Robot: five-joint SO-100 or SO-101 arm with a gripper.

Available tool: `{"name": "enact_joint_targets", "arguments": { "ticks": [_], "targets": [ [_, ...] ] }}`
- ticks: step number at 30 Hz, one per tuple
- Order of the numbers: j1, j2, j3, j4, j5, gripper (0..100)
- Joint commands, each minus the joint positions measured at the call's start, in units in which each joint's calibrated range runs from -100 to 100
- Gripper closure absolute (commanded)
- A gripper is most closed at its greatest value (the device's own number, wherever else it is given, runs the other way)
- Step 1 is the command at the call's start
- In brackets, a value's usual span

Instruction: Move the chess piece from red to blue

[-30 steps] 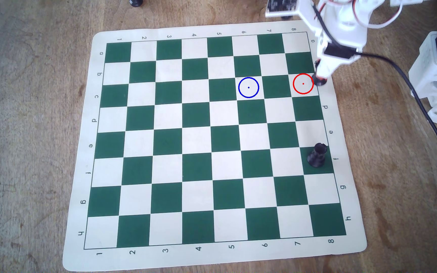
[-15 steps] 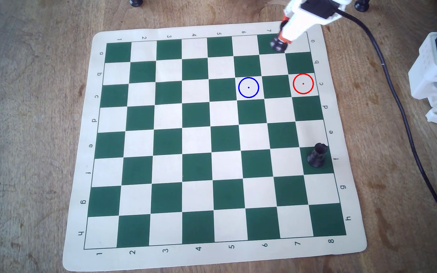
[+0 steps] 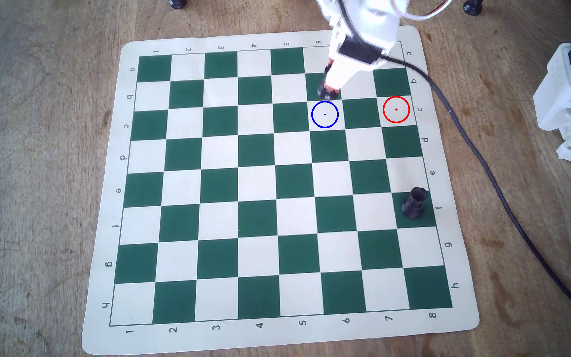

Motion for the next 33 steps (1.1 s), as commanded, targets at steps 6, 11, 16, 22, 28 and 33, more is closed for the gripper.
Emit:
{"name": "enact_joint_targets", "arguments": {
  "ticks": [6,11,16,22,28,33],
  "targets": [
    [-0.1,2.8,0.0,-4.5,-0.2,100],
    [0.3,3.6,3.1,-6.2,0.0,100],
    [0.4,4.1,5.0,-8.3,0.1,100],
    [0.4,4.6,5.0,-9.2,0.1,100],
    [0.2,6.1,5.1,-9.4,0.1,100],
    [0.1,6.7,5.6,-9.8,0.0,92]
  ]
}}
